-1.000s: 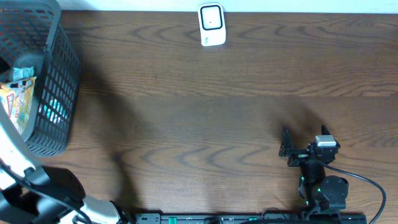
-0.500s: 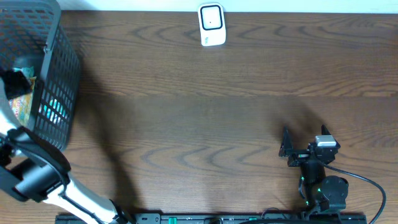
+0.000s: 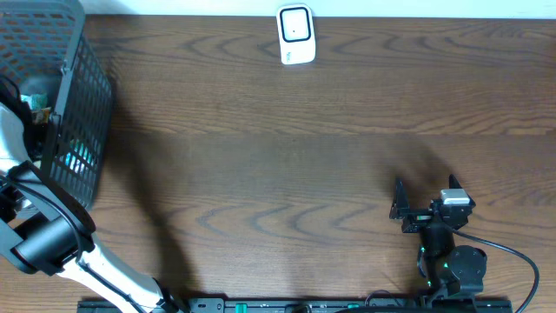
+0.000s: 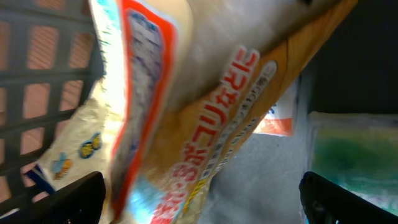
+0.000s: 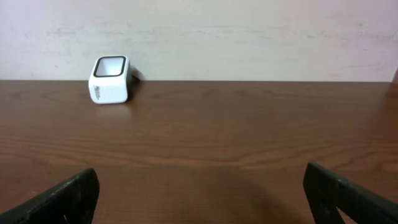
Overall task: Scan the item barcode
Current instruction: 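Grasp the orange-and-white snack bag inside the basket with the left gripper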
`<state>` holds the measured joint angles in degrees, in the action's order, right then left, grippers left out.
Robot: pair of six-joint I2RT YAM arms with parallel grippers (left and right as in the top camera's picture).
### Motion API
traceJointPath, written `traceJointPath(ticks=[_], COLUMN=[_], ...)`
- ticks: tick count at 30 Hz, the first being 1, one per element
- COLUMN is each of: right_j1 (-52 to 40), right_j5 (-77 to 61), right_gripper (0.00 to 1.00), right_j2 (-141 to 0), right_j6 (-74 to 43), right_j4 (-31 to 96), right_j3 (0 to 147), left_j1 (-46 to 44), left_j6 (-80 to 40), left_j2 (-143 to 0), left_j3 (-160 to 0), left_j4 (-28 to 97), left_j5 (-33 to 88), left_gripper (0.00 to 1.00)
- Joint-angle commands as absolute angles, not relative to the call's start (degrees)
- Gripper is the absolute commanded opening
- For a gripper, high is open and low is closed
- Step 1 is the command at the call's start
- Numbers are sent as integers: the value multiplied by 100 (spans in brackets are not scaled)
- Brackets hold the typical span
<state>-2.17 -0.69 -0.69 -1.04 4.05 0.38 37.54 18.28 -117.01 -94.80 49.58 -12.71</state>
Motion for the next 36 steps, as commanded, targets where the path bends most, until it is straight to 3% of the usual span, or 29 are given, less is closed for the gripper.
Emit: traceJointPath(ticks=[1,6,10,20,21,22,24,31,36], right_j1=[-235,-235,-235,-235,-235,-235,-235,-235,-235], right_j5=[-102,-102,-102,-102,-102,-102,-102,-102,-102], right_gripper=[99,99,99,99,99,99,99,99,99], right_j2=[-32,-32,-32,-32,-32,-32,-32,-32,-32], right_j6=[-165,-165,-165,-165,-165,-165,-165,-165,-165], right_j4=[432,432,432,432,432,432,432,432,432], right_j3=[30,32,30,30,32,32,32,32,32], left_j1=[3844,4001,4158,4381,4381,4381,4381,4372,4342], left_j6=[1992,1990,1988,1966,1964,1959,1900,1039,-207], left_j2=[-11769,-11778,-11778,-11961,-11992,-12022,-12027,-11572,-10602], left_j3=[-9306,-9192,-9194,-9192,-9192,-9192,-9194,-9301,-9345], left_j4=[4807,4591,4525,4510,4510,4510,4501,4473,4357], left_j5=[-1264,-1262,-1260,-694,-652,-639,-639,-642,-639], left_gripper=[98,95,67,63,52,29,8,7,7])
